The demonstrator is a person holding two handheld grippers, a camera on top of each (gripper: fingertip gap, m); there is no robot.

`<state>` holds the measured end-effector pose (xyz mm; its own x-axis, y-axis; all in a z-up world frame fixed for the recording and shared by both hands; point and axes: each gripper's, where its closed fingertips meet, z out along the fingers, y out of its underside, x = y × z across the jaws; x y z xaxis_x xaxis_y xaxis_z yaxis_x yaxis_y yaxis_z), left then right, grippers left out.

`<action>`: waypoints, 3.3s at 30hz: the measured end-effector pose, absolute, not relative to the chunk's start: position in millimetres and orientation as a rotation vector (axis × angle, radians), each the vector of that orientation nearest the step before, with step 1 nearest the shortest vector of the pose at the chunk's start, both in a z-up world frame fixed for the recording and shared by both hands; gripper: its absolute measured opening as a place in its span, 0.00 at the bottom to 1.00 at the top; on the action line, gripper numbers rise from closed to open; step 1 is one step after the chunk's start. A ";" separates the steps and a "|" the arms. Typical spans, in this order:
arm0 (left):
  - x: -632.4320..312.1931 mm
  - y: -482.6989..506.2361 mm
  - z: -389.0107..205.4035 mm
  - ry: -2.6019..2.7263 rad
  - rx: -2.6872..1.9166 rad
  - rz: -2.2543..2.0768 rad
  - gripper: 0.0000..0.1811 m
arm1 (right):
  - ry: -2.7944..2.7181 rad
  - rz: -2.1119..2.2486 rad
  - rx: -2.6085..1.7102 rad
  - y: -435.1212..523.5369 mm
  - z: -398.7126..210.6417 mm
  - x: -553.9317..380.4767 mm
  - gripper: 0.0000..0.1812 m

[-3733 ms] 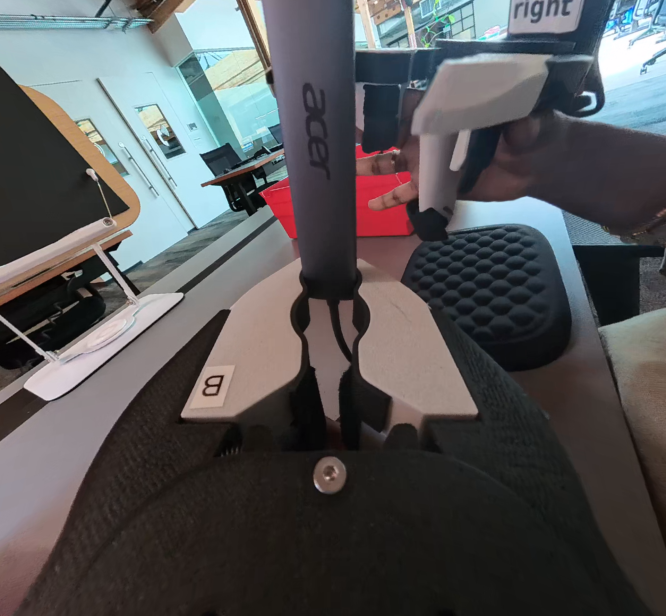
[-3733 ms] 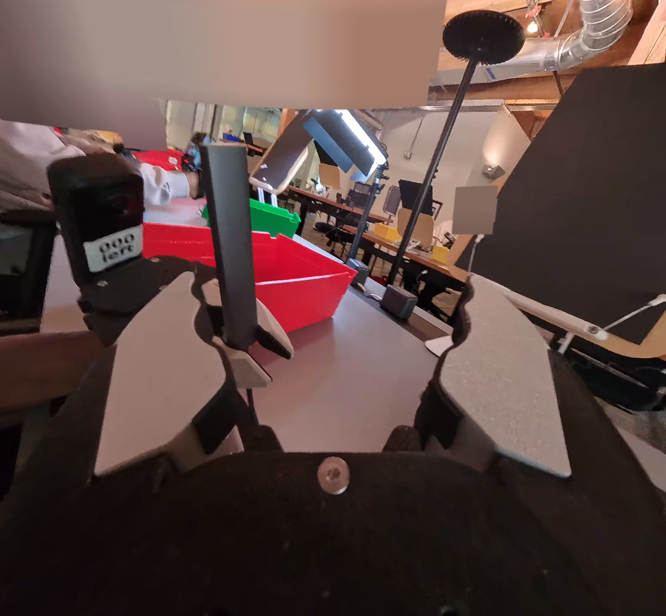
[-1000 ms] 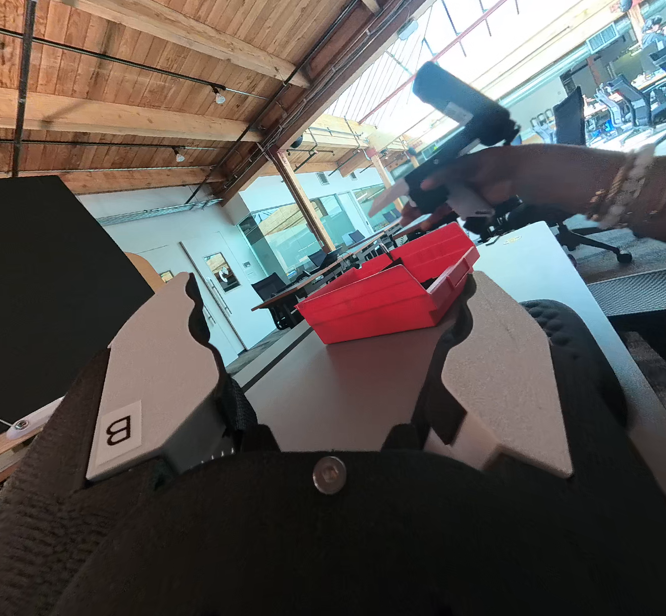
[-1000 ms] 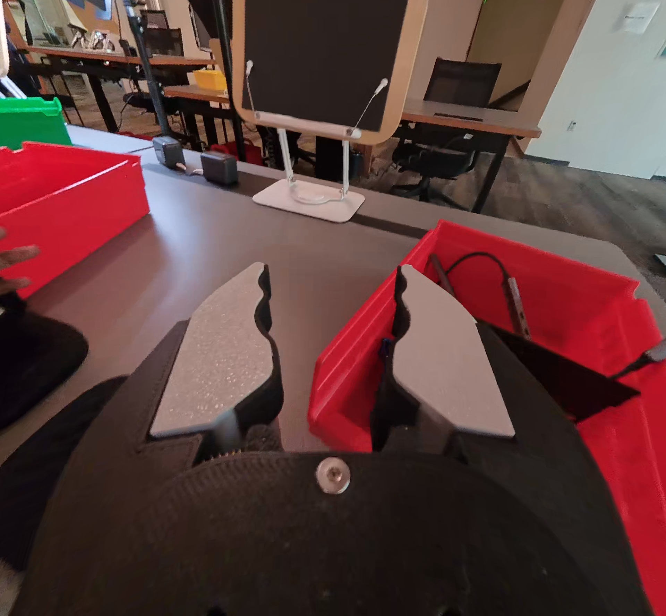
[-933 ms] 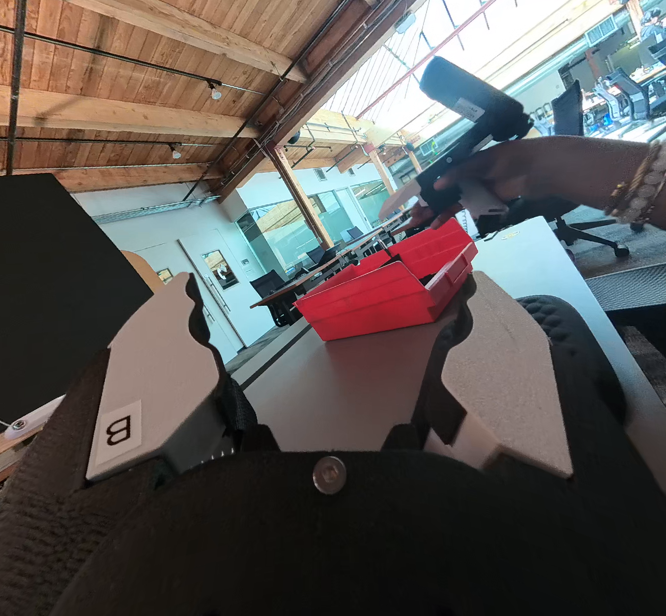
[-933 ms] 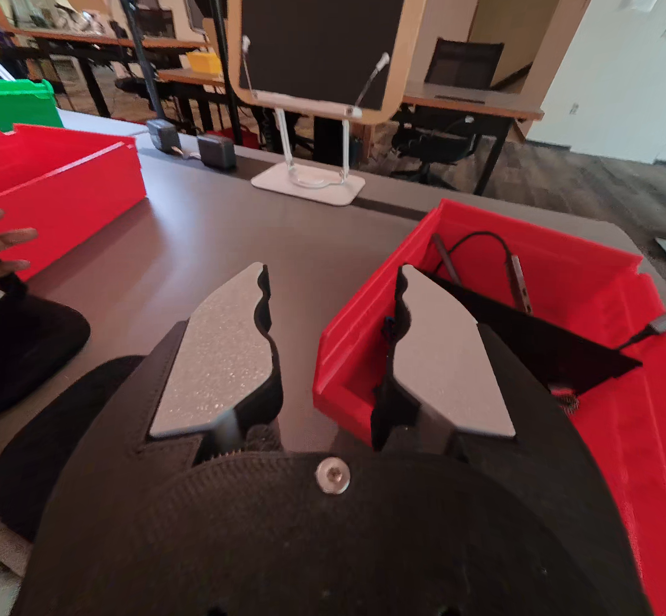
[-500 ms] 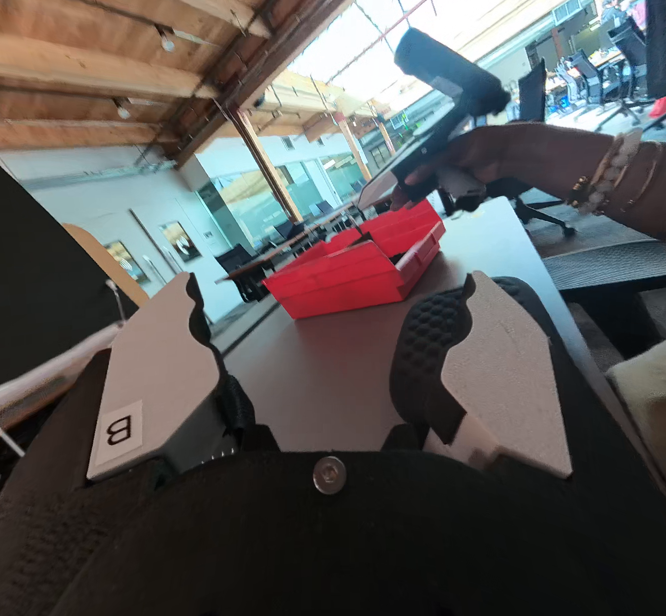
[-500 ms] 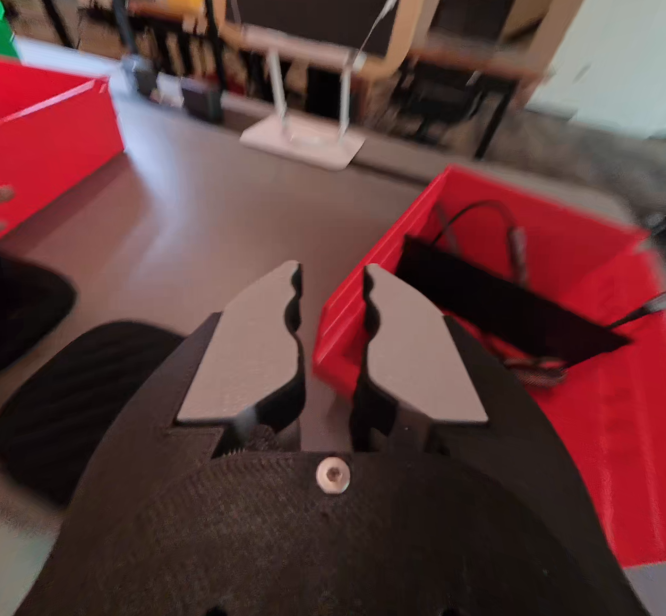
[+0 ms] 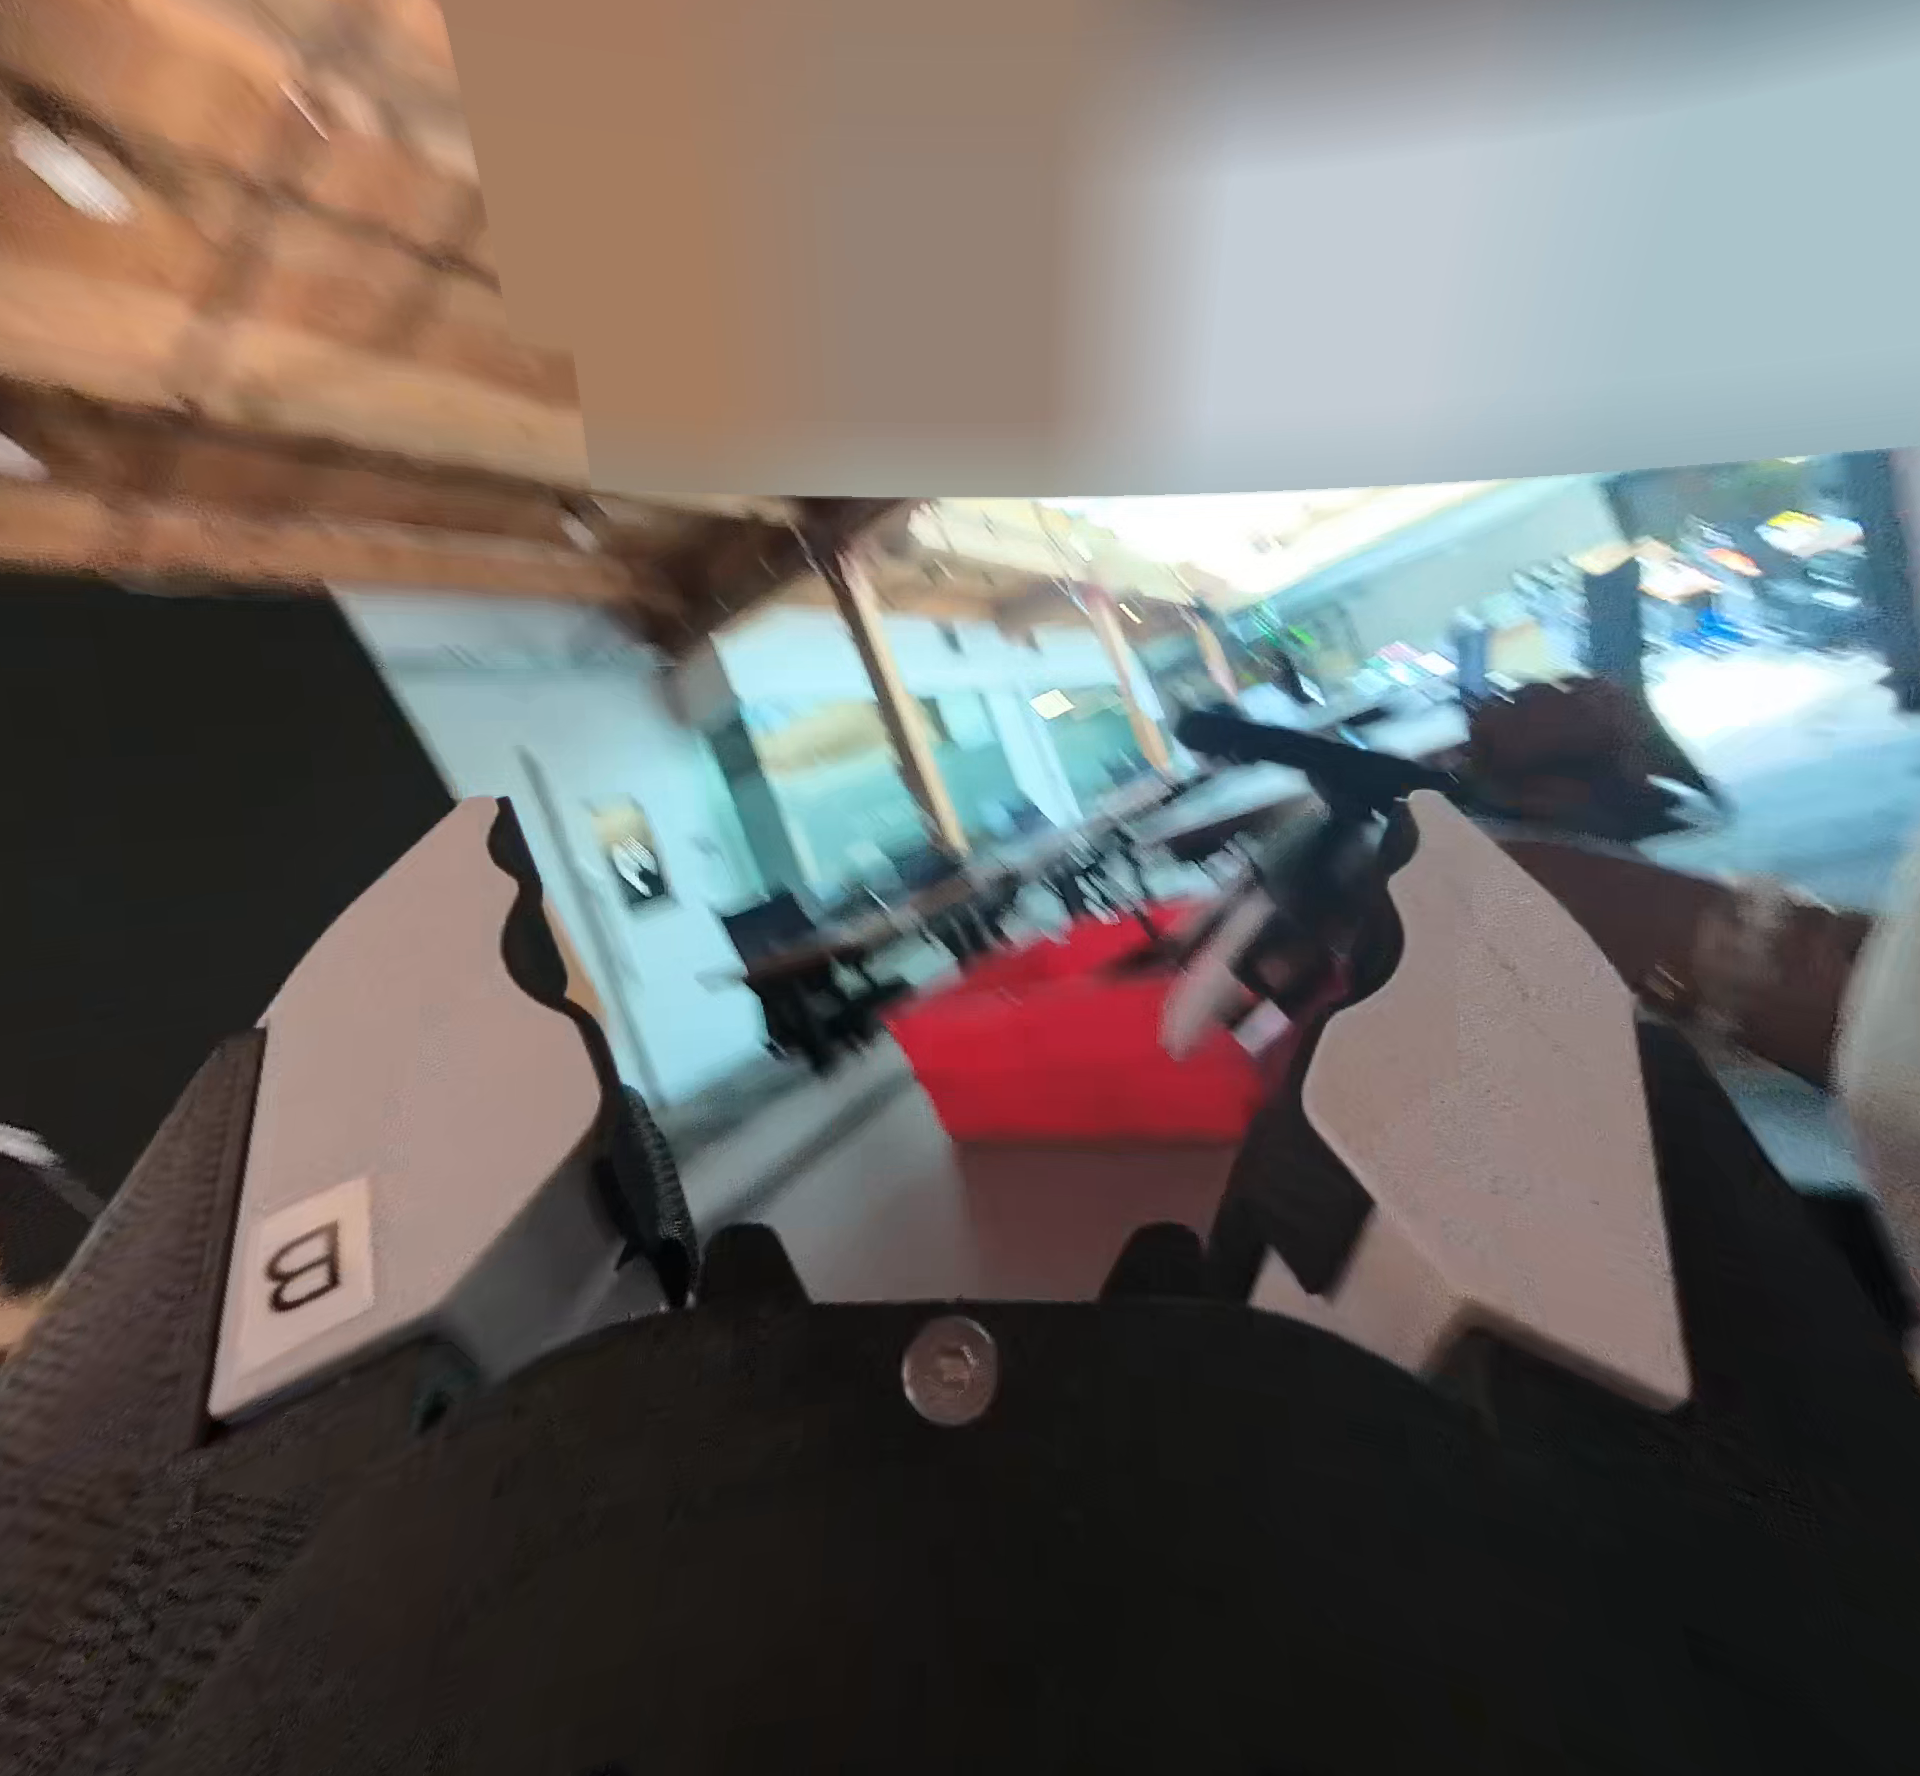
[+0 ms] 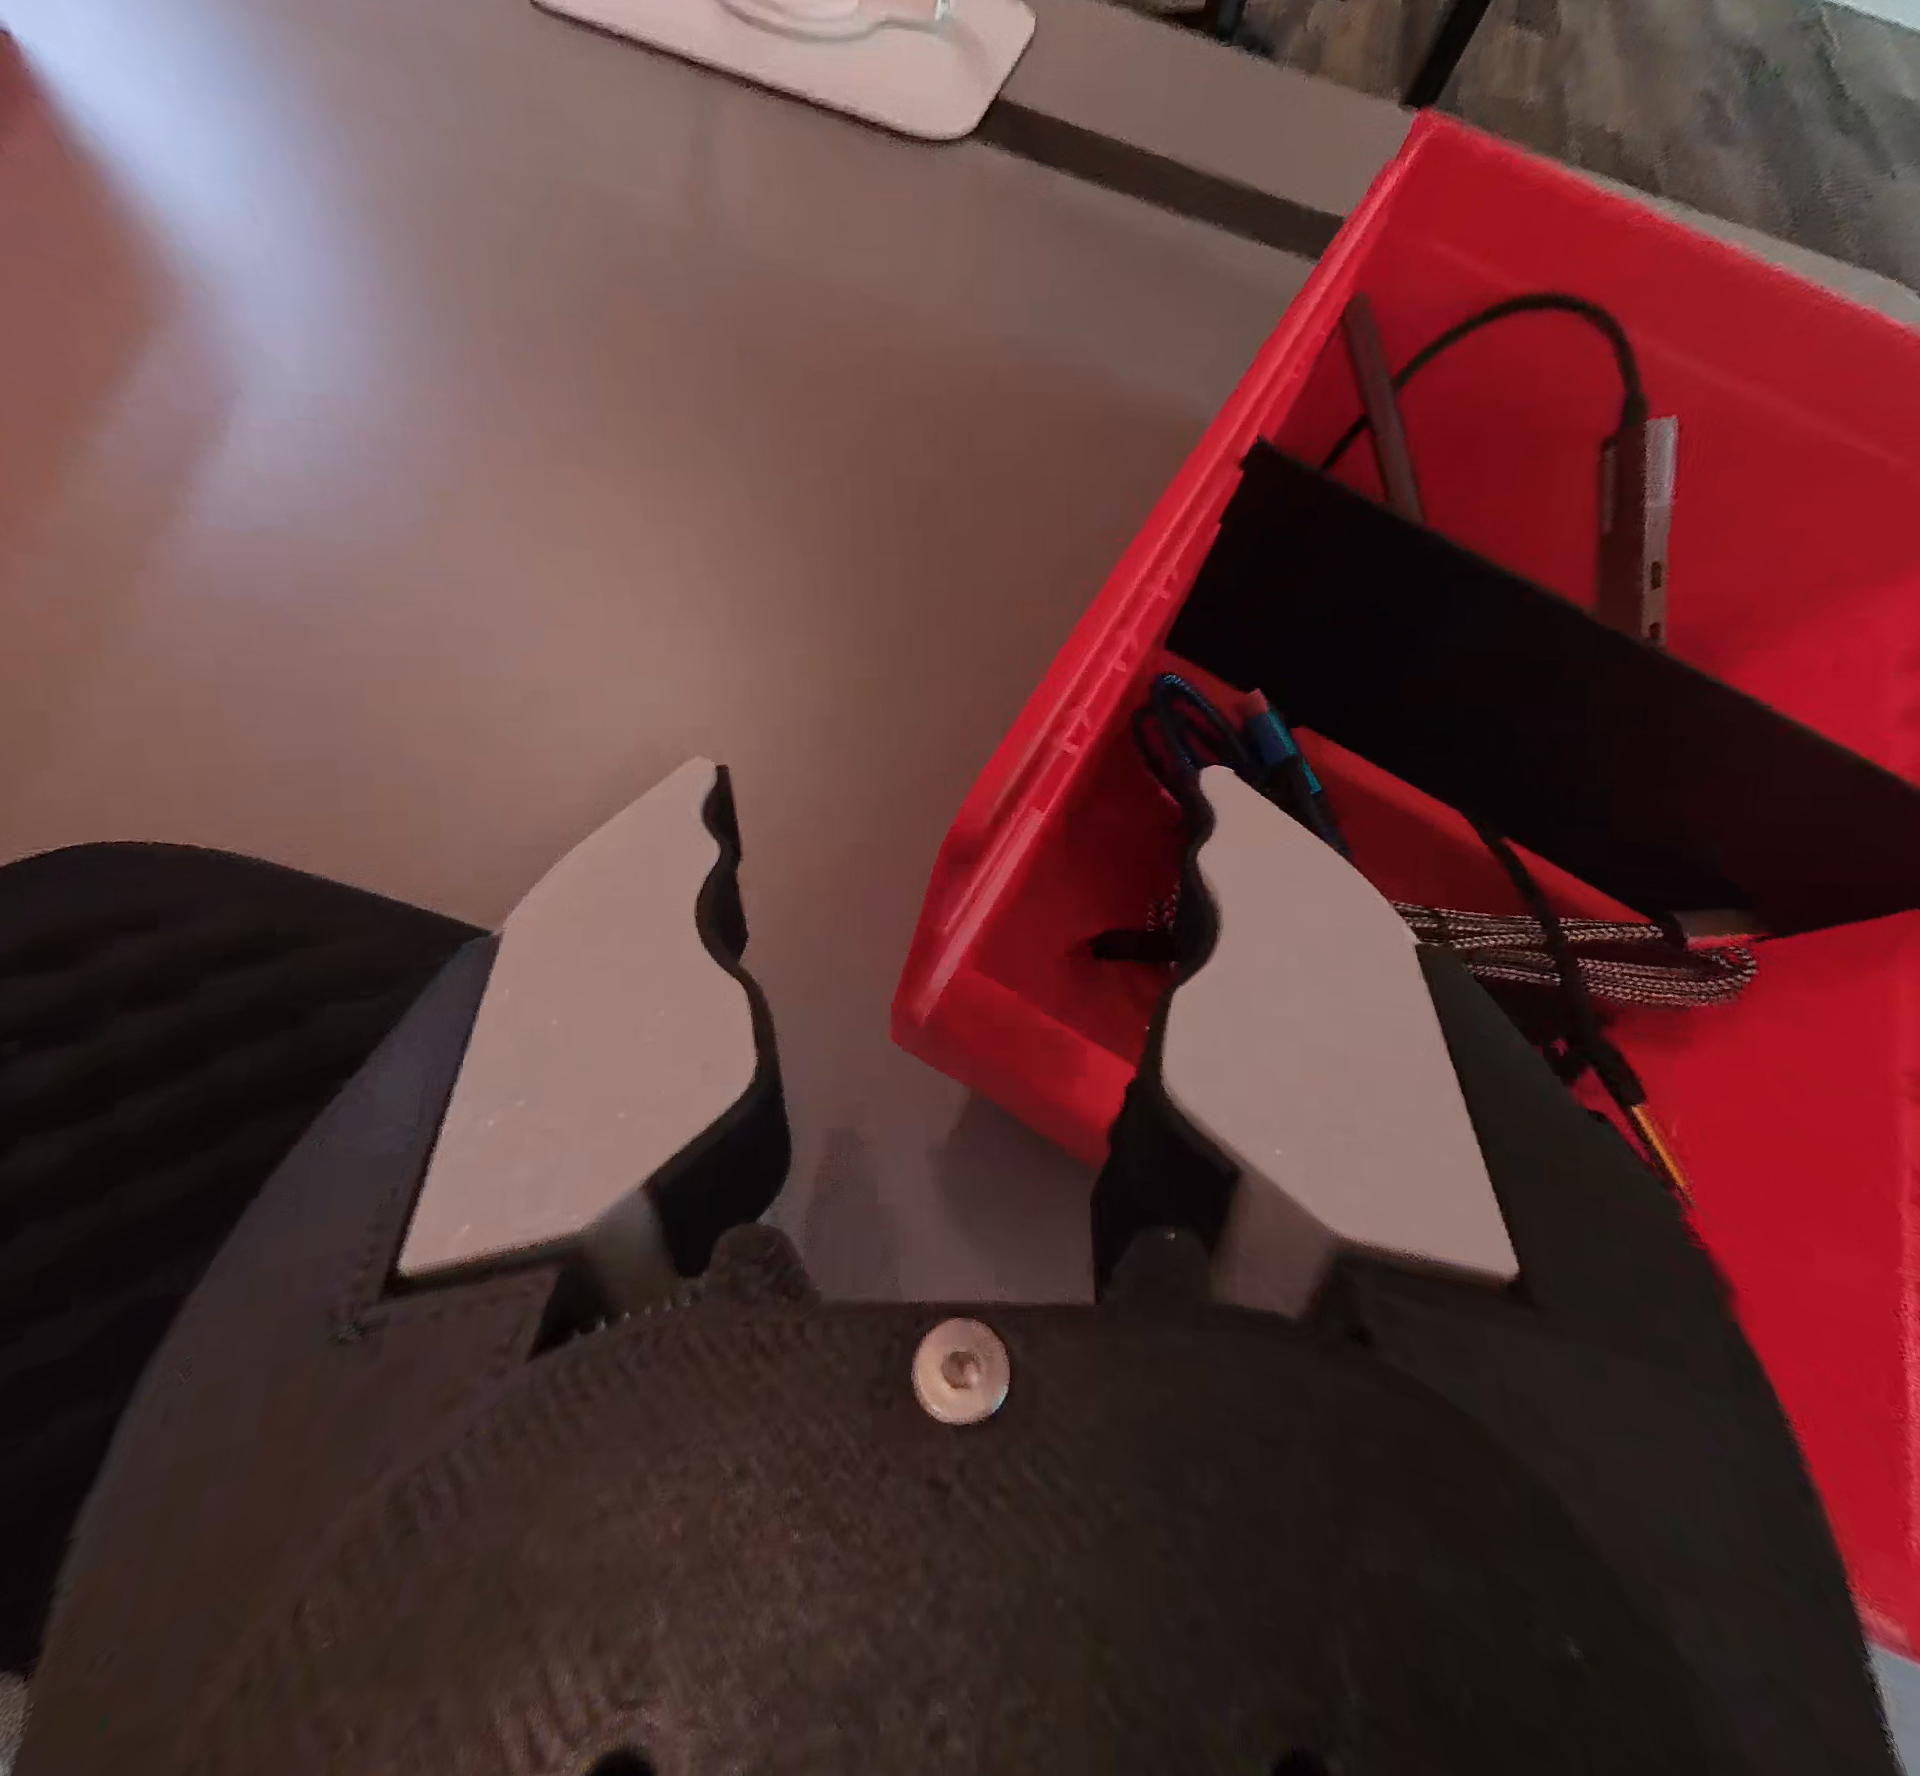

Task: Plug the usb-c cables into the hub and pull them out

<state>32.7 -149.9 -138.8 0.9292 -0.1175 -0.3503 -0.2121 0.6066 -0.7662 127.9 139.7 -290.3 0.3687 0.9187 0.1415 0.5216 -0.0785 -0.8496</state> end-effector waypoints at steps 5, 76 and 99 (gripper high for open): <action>-39.4 -240.0 -79.6 0.192 -0.796 0.381 0.79 | -1.316 0.408 -1.668 142.4 -304.4 111.6 0.14; -200.3 -341.2 -148.5 -0.393 -1.308 0.822 0.70 | -1.923 0.946 -1.147 -112.7 -297.6 -115.4 0.22; -234.3 -297.4 -297.0 -0.714 -1.787 0.348 0.25 | -1.747 0.851 -1.175 -176.4 -300.0 -113.8 0.16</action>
